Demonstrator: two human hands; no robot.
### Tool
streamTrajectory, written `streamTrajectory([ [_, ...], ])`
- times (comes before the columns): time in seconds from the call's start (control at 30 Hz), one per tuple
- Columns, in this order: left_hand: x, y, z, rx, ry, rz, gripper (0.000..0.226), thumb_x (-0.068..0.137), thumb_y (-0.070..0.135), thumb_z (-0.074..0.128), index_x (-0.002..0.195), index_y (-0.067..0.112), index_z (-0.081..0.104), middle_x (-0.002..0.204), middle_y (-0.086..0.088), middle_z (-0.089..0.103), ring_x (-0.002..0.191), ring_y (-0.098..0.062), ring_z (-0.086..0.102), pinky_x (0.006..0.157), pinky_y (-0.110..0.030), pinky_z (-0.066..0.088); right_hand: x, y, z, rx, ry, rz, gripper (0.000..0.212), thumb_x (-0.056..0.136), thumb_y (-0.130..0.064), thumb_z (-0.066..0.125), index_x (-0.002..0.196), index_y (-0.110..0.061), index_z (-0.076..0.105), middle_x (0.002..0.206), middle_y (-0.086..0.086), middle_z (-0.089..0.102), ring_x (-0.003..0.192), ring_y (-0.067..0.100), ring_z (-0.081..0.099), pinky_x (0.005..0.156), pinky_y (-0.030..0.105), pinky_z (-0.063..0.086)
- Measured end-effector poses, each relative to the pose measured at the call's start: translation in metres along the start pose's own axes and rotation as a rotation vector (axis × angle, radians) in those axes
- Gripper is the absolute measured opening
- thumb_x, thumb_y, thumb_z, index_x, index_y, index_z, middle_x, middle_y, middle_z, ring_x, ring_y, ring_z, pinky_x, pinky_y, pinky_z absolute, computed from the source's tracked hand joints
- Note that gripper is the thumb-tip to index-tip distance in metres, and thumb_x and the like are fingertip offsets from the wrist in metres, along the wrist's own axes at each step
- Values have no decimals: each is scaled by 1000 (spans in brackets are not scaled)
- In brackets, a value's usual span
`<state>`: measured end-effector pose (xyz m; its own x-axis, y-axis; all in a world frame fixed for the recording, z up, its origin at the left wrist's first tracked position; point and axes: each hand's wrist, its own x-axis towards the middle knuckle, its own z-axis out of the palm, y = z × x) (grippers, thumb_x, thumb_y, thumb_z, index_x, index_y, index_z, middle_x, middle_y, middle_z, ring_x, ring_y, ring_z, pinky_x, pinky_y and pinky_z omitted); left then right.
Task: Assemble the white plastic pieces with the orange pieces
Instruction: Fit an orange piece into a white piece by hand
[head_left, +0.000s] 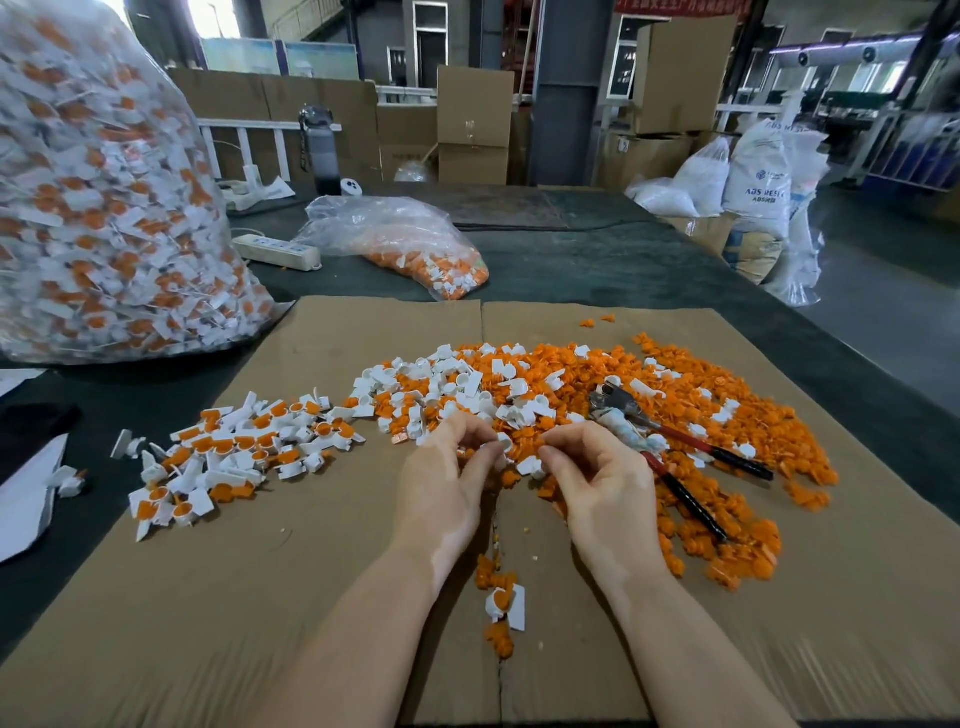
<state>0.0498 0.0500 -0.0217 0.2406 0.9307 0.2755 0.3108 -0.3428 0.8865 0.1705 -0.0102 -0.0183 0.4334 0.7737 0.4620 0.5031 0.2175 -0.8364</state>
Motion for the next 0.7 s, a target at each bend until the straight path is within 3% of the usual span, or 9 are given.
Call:
streamTrajectory([
  [0.13,-3,4,-1,-98,-7,-2,18,88,14,64,87,31,57,81,13,63,73,1,63,66,-12,48,1,1,1,-7,-14,5,17,84,-2,64,82,-18,68,75,-12,66,76,-1,61,67,8,46],
  [0.33,-2,5,-7,-176,-40,-27,19,82,9,69,99,17,64,80,7,61,68,1,58,61,-6,43,-1,4,5,-105,-61,10,10,86,-10,64,87,-20,66,75,-16,63,78,-6,60,66,7,45],
  [0.5,-3,7,-8,-186,-50,-40,11,83,13,70,92,19,66,83,1,67,75,-5,61,63,-6,44,-4,2,6,-220,-29,-77,3,86,-16,65,84,-18,65,69,-13,61,69,4,59,61,16,48],
  [0.6,-4,8,-9,-201,-64,-39,12,82,13,70,81,24,66,79,2,67,70,-4,61,61,-7,44,-5,1,6,-324,-9,-145,6,85,-16,66,80,-14,64,64,-8,59,59,7,54,64,33,50],
  [0.7,-4,8,-8,-164,-84,-31,11,82,14,70,81,25,67,78,6,67,72,-3,62,64,-8,46,-6,-1,7,-397,25,-206,11,82,-13,70,73,-12,63,57,-6,56,52,10,50,59,36,49],
])
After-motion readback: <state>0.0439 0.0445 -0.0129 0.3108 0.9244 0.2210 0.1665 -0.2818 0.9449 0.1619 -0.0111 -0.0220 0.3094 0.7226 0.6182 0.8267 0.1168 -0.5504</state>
